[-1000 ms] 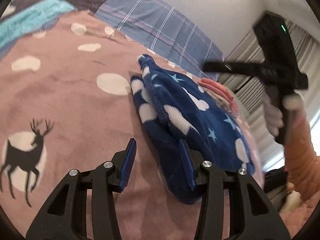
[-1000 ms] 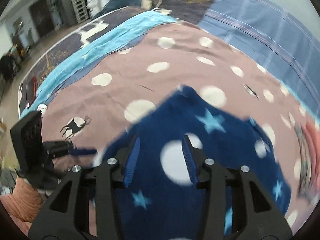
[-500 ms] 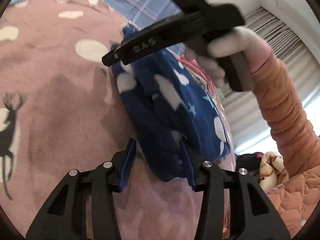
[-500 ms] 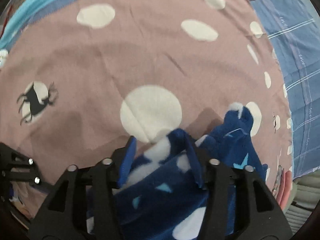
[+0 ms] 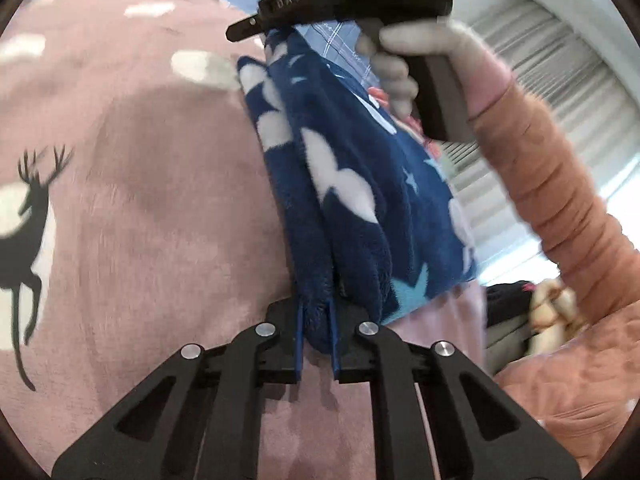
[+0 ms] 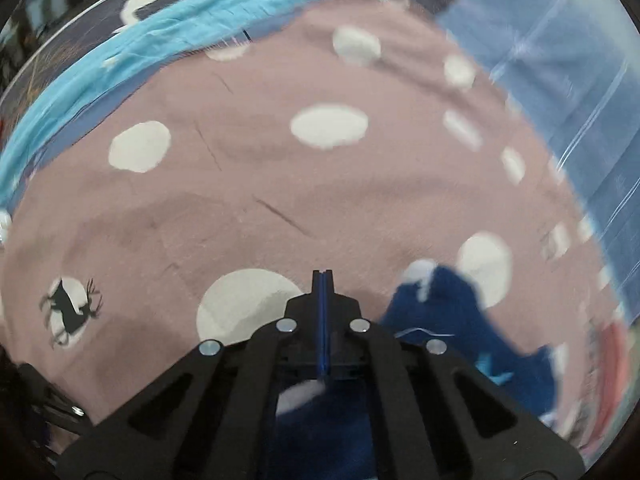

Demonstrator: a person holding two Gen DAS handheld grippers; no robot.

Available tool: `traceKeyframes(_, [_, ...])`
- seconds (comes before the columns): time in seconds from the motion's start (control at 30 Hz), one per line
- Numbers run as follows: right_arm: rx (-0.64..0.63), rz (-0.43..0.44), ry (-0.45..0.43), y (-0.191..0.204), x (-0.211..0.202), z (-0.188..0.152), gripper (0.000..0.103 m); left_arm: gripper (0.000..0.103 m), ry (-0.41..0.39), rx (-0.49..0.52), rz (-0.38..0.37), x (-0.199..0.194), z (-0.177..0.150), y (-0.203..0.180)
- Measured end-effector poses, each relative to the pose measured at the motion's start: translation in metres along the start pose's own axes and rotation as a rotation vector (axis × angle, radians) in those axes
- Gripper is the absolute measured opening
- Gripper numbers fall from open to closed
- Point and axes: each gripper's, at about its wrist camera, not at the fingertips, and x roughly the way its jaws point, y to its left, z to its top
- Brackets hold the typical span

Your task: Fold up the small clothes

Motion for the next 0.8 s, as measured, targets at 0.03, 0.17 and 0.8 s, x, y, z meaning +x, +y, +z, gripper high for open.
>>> traceKeyframes(0.03, [0.011, 0.004, -0.003, -0.001, 0.001, -0.002, 0.0, 0.01, -0.002, 0.007, 0.004, -0.001, 0.0, -0.001])
traceKeyframes(0.17, [0.019, 0.008, -0.055, -0.009, -0.026, -0.005, 0.026, 0.01, -0.016, 0.034, 0.018, -0.002, -0.003, -0.006])
traceKeyframes(0.8, [0.12, 0.053, 0.038, -0.04, 0.036, -0.005, 0.019, 0.012, -0.045, 0.035, -0.002, 0.001, -0.009, -0.002])
